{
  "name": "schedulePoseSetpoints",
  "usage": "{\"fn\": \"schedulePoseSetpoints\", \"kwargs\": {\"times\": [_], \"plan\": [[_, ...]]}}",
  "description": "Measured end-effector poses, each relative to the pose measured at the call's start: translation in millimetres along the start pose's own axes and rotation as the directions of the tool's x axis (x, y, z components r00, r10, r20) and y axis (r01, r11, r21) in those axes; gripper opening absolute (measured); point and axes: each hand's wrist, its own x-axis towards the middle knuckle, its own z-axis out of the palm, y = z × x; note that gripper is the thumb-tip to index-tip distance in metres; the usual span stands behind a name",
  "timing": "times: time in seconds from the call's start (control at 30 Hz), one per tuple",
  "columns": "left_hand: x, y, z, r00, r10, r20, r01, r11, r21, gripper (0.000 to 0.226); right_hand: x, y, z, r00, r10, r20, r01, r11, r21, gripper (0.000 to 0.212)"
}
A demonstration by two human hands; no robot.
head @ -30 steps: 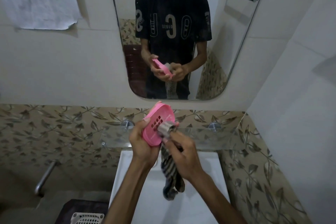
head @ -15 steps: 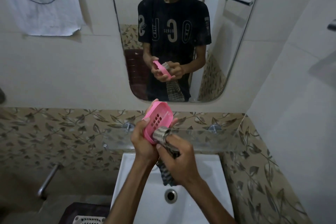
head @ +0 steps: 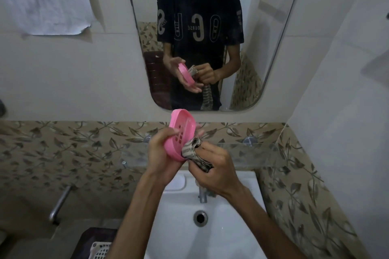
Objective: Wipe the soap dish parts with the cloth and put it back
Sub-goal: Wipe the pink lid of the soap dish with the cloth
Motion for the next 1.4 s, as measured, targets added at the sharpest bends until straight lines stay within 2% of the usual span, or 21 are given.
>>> {"fn": "schedulePoseSetpoints", "kwargs": {"times": [0.1, 0.17, 0.3, 0.4, 0.5, 0.6, 0.7, 0.8, 0.9, 0.97, 1.03, 1.2, 1.3, 1.4], "plan": [[3, 13, -2, 0.989, -0.146, 0.013, 0.145, 0.987, 0.073, 0.068, 3, 7, -9, 0.991, -0.093, 0.095, 0.106, 0.983, -0.149, 0.005], [2, 17, -1, 0.986, -0.164, 0.012, 0.162, 0.982, 0.093, 0.072, 1, 9, -11, 0.989, -0.062, 0.131, 0.089, 0.973, -0.215, 0.007], [0, 3, 4, 1.0, 0.014, -0.001, -0.014, 0.999, 0.031, 0.066, -3, 7, -6, 0.988, 0.143, 0.058, -0.129, 0.972, -0.194, 0.023], [5, -12, 3, 0.982, 0.187, -0.034, -0.189, 0.98, -0.054, 0.066, -9, -3, 6, 0.97, 0.239, 0.035, -0.235, 0.968, -0.089, 0.02], [10, -18, 2, 0.968, 0.25, -0.028, -0.251, 0.967, -0.044, 0.069, -12, -8, 13, 0.954, 0.289, 0.084, -0.291, 0.957, 0.006, 0.017], [10, -17, 1, 0.958, 0.286, 0.019, -0.285, 0.958, -0.021, 0.065, -3, 0, 7, 0.956, 0.288, 0.055, -0.287, 0.958, -0.019, 0.022], [13, -15, 2, 0.945, 0.326, 0.028, -0.327, 0.945, 0.005, 0.065, -2, -3, 13, 0.953, 0.304, 0.011, -0.304, 0.953, 0.003, 0.016], [11, -15, 0, 0.945, 0.327, 0.0, -0.327, 0.945, 0.013, 0.072, -9, -11, 24, 0.956, 0.29, 0.052, -0.293, 0.953, 0.071, 0.031], [8, -17, -4, 0.944, 0.33, -0.004, -0.33, 0.944, 0.024, 0.089, -5, 1, 17, 0.973, 0.228, 0.04, -0.227, 0.974, -0.014, 0.018], [7, -15, -2, 0.937, 0.349, -0.005, -0.349, 0.937, 0.027, 0.093, 4, 8, 12, 0.977, 0.211, -0.037, -0.213, 0.975, -0.064, 0.014], [8, -9, 0, 0.934, 0.358, -0.001, -0.357, 0.933, 0.035, 0.094, 6, 8, 17, 0.974, 0.216, -0.074, -0.218, 0.975, -0.031, 0.015], [10, 0, -4, 0.949, 0.314, -0.008, -0.314, 0.949, 0.017, 0.106, -3, 8, 21, 0.985, 0.137, 0.102, -0.142, 0.989, 0.041, 0.021], [12, -3, -4, 0.947, 0.321, -0.004, -0.321, 0.946, 0.032, 0.092, 7, 14, 14, 0.973, 0.232, 0.016, -0.232, 0.971, 0.064, 0.028], [14, -5, -3, 0.955, 0.296, 0.015, -0.296, 0.955, 0.01, 0.088, 1, 4, 21, 0.977, 0.192, 0.096, -0.2, 0.976, 0.085, 0.026]]}}
